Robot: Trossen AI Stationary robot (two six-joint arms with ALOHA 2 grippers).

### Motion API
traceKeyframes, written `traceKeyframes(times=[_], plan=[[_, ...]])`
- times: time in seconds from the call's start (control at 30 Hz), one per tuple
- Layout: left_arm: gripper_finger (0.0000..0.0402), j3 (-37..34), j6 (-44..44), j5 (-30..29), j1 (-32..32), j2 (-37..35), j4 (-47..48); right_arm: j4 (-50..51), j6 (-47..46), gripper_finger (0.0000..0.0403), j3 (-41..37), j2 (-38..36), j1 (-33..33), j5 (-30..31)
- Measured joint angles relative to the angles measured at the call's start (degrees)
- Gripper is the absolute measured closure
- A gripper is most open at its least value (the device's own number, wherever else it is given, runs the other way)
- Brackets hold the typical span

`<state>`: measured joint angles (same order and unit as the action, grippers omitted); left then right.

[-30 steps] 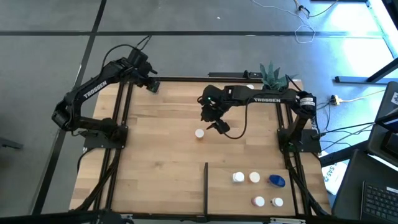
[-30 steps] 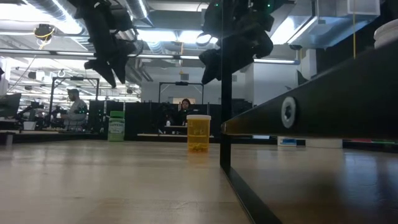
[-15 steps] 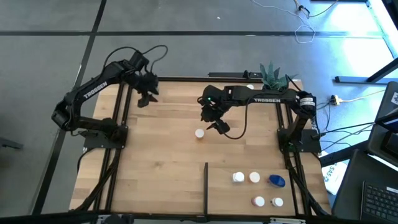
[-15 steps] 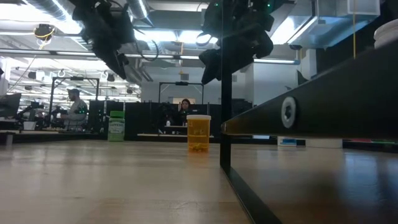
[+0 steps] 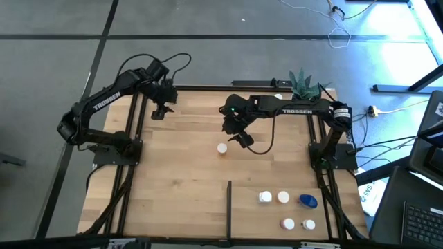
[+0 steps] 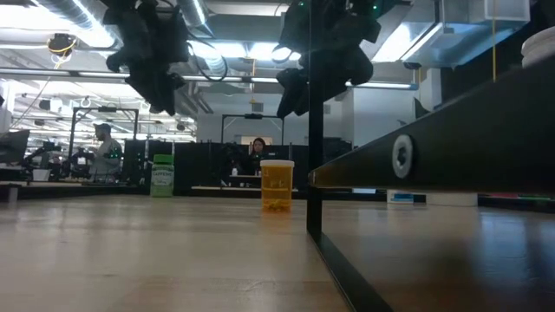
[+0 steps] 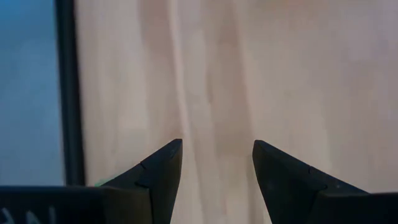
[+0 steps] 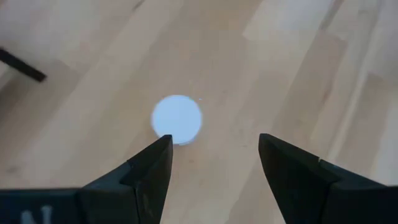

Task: Pick and place medicine bottles onto shelf by color
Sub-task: Put the orange pill bottle onto the shelf

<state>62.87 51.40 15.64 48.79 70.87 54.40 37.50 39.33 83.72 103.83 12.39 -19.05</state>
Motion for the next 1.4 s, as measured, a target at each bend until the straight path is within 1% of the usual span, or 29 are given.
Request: traceKeyframes(times=[0.13, 0.27, 0.4, 0.73, 0.93, 1.07, 1.23, 1.4], plan=[[0.0211, 0.0, -0.2, -6.1, -0.2, 0.0, -0.1, -0.7, 0.0, 0.0162, 0.0, 0.0, 0.0, 1.0], [0.0211, 0.0, -0.3, -9.3, -0.2, 0.0, -0.1, -0.6, 0.0, 0.0162, 0.0, 0.0, 0.0, 1.0], [0.0211, 0.0, -0.3, -10.4, -0.2, 0.0, -0.1, -0.5, 0.0, 0.0162, 0.0, 0.0, 0.0, 1.0], [0.0211, 0.0, -0.3, -10.5, -0.2, 0.0, 0.0, -0.4, -0.1, 0.0162, 0.0, -0.1, -0.1, 1.0], [0.0211, 0.0, -0.4, -10.5, -0.2, 0.0, 0.0, -3.7, 0.1, 0.0162, -0.6, -0.1, -0.4, 2.1], [0.0211, 0.0, -0.4, -10.5, -0.2, 0.0, 0.0, -3.9, 0.1, 0.0159, -0.7, -0.1, -0.4, 2.0], [0.0211, 0.0, -0.4, -10.5, -0.2, 0.0, 0.0, -3.7, -0.3, 0.0135, -0.7, -0.1, -0.6, 1.6], [0.0211, 0.0, -0.4, -10.5, -0.2, 0.0, 0.0, -4.0, -0.3, 0.0083, -0.7, -0.1, -0.9, 1.4]])
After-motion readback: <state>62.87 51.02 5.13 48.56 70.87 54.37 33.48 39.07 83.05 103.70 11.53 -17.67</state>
